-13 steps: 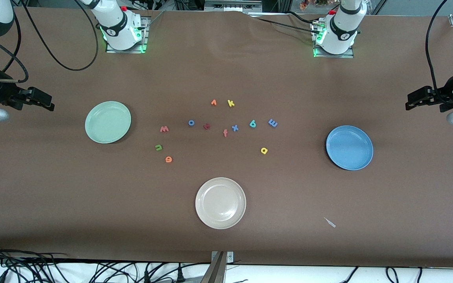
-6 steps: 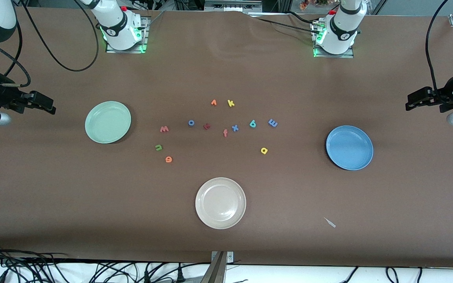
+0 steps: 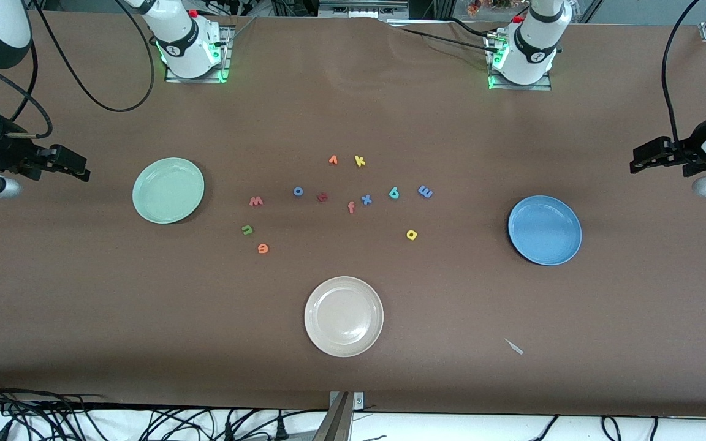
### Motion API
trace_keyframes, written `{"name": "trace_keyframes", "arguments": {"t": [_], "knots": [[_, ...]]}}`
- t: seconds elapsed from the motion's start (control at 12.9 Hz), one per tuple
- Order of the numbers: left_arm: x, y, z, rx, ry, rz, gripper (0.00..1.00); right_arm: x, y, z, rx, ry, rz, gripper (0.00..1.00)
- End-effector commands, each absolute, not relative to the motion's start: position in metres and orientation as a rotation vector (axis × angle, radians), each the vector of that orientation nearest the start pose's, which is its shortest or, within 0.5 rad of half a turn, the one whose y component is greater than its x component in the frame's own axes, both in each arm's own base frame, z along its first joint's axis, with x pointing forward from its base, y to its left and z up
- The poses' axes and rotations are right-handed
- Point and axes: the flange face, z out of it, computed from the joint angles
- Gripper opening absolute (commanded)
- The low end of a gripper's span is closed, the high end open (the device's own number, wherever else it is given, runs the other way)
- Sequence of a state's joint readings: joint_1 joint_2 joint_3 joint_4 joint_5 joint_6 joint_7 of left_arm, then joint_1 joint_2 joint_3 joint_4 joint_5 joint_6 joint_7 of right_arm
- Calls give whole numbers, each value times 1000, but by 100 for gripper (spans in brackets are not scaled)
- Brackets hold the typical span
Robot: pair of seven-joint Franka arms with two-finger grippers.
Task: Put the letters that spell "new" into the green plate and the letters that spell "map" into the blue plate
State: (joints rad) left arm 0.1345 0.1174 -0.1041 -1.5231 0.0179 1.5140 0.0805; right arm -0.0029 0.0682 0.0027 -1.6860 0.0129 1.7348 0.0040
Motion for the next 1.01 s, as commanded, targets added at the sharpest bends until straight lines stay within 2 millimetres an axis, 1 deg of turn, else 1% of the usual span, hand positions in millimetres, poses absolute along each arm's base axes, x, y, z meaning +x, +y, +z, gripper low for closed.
{"name": "trace_keyframes", "arguments": {"t": [0.0,0.54,0.7,0.93], "knots": [[580,22,576,-3141,111,194,100,585,11,549,-3143,-12,10,100],[582,23,573,-3142,109,197,100,585,10,546,-3145,-6,19,100],[583,22,573,-3142,111,197,100,583,10,538,-3143,-3,50,100],[586,21,568,-3142,106,211,100,583,10,537,-3137,-1,51,100]]}}
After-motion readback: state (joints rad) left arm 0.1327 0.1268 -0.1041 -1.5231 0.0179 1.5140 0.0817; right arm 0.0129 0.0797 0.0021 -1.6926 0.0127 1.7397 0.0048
